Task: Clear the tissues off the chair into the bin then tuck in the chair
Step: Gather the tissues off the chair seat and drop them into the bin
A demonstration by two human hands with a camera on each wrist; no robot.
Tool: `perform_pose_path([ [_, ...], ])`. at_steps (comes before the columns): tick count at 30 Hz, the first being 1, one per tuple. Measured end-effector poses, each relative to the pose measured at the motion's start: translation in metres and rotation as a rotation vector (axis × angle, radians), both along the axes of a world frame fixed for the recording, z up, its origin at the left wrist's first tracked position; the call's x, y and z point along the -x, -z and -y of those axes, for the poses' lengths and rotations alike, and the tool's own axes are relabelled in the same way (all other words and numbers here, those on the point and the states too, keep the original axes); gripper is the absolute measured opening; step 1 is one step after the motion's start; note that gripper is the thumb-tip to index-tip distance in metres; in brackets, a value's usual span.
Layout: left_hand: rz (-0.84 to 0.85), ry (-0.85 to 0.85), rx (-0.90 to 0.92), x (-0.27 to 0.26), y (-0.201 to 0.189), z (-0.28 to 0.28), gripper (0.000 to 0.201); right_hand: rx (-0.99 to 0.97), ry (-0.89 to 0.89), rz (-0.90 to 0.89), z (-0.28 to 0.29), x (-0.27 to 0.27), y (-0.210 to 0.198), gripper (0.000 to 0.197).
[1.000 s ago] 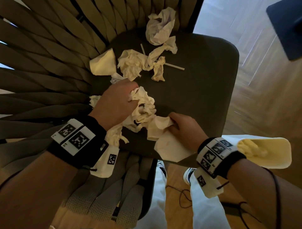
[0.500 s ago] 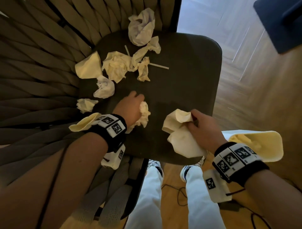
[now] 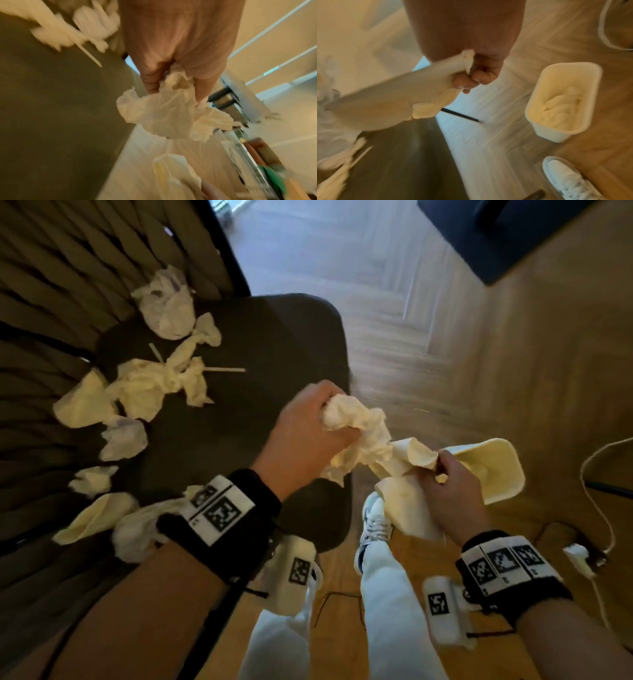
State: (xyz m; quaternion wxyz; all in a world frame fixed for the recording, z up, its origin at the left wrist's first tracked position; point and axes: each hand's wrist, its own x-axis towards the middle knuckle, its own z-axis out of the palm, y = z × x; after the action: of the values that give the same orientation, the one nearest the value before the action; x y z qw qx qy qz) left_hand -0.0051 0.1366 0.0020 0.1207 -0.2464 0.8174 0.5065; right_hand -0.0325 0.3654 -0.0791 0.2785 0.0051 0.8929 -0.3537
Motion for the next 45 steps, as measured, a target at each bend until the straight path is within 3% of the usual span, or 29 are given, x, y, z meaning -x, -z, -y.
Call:
perform_pose_path([
  [3,0.056,0.111,-0.154,0.021,0.038,-0.082,0.031,-0.107,0.115,-0.008,-0.064,0.008,0.024,0.014],
  [9,0.165,0.204,-0.12,0.045,0.154,-0.211,0.03,-0.367,0.309,0.021,-0.168,0.039,0.109,0.018],
  [13,0.235,0.192,-0.083,0.055,0.227,-0.26,0.037,-0.428,0.388,0.006,-0.198,0.061,0.16,0.018],
  [15,0.289,0.216,-0.074,0.059,0.256,-0.276,0.051,-0.372,0.378,0.106,-0.205,0.066,0.177,0.029],
  [19,0.438,0.428,-0.024,0.058,0.284,-0.285,0.079,-0.284,0.364,0.255,-0.209,0.062,0.188,0.052],
  [22,0.442,0.435,-0.014,0.055,0.271,-0.273,0.072,-0.28,0.278,0.252,-0.198,0.056,0.174,0.049],
  [25,0.39,0.378,0.019,0.051,0.24,-0.246,0.049,-0.225,0.155,0.189,-0.165,0.051,0.144,0.035],
  [30,0.323,0.268,0.042,0.04,0.156,-0.163,0.012,-0.003,-0.077,0.099,-0.063,0.042,0.075,0.016],
  [32,0.332,0.202,0.008,0.026,0.117,-0.118,0.008,0.083,-0.155,0.117,-0.015,0.035,0.047,0.015],
  [36,0.354,0.145,0.142,-0.024,0.053,-0.019,0.012,0.174,-0.345,0.213,0.07,0.012,0.001,0.013],
  [40,0.488,0.135,0.335,-0.096,0.022,0.08,0.021,0.169,-0.534,0.251,0.131,-0.021,-0.025,0.014],
  [42,0.629,0.27,0.494,-0.133,0.015,0.121,0.039,0.16,-0.641,0.246,0.154,-0.039,-0.031,0.012],
  [45,0.839,0.58,0.545,-0.166,0.016,0.153,0.077,0.143,-0.77,0.236,0.181,-0.065,-0.032,0.016],
])
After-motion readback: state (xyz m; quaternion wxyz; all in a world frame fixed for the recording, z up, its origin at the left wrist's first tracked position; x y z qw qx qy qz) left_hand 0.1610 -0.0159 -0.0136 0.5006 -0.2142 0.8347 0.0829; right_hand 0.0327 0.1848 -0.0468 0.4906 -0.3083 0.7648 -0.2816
